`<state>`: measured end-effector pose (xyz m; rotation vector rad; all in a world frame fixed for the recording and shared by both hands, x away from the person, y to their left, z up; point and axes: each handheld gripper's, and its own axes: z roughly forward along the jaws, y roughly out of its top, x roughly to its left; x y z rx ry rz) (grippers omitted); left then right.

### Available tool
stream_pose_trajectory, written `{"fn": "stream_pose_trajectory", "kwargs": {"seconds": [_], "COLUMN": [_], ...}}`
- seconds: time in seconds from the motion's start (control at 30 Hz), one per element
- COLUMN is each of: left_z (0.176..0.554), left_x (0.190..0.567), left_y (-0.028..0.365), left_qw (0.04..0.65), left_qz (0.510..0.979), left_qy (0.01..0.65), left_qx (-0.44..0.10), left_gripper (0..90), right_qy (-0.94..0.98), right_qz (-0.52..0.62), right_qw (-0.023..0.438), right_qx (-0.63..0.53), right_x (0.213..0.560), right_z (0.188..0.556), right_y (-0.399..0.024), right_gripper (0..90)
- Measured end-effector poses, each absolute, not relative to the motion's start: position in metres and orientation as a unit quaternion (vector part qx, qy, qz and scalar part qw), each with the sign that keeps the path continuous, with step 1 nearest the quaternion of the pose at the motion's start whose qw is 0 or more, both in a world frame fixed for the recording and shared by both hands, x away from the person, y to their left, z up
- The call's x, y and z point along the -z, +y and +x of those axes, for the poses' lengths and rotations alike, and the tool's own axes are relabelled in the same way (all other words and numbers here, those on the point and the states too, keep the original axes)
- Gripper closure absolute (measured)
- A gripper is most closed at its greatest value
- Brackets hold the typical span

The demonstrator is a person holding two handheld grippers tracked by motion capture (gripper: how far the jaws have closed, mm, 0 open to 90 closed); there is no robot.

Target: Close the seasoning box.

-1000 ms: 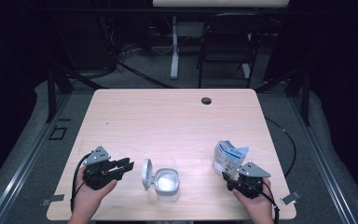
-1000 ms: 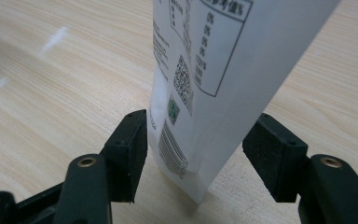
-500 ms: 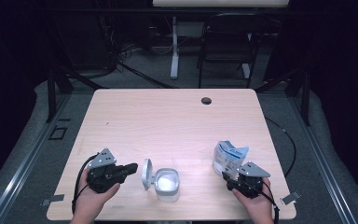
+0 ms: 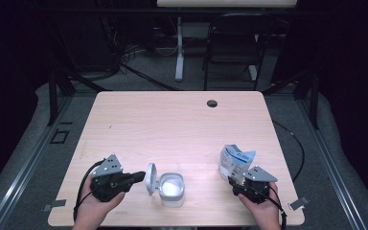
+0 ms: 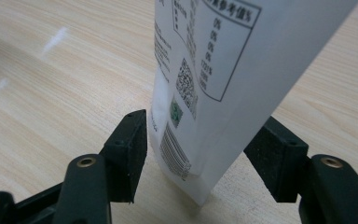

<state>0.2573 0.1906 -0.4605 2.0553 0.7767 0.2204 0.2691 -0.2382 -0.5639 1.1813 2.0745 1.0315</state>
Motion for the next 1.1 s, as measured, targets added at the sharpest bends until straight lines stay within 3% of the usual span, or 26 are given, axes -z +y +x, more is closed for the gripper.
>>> {"fn": "stream_pose_trajectory", "kwargs": {"seconds": [0.77, 1.1], "left_z": [0.25, 0.244], "left_x": [0.455, 0.462], "left_y": [0.182, 0.158], "left_qw": [0.444, 0.434], "left_qz": [0.841, 0.856], "left_qy": [0.297, 0.272], "left_qx": [-0.087, -0.074], "left_gripper": [90.0, 90.0], "right_qy": [0.766, 0.769], "right_qz": [0.44, 0.438], "right_qw": [0.267, 0.267], "right_qx": [-0.386, -0.381], "right_x": [0.565, 0.563], "right_z": [0.269, 0.269], "right_y": [-0.237, -0.238], "right_gripper": [39.8, 39.8]}}
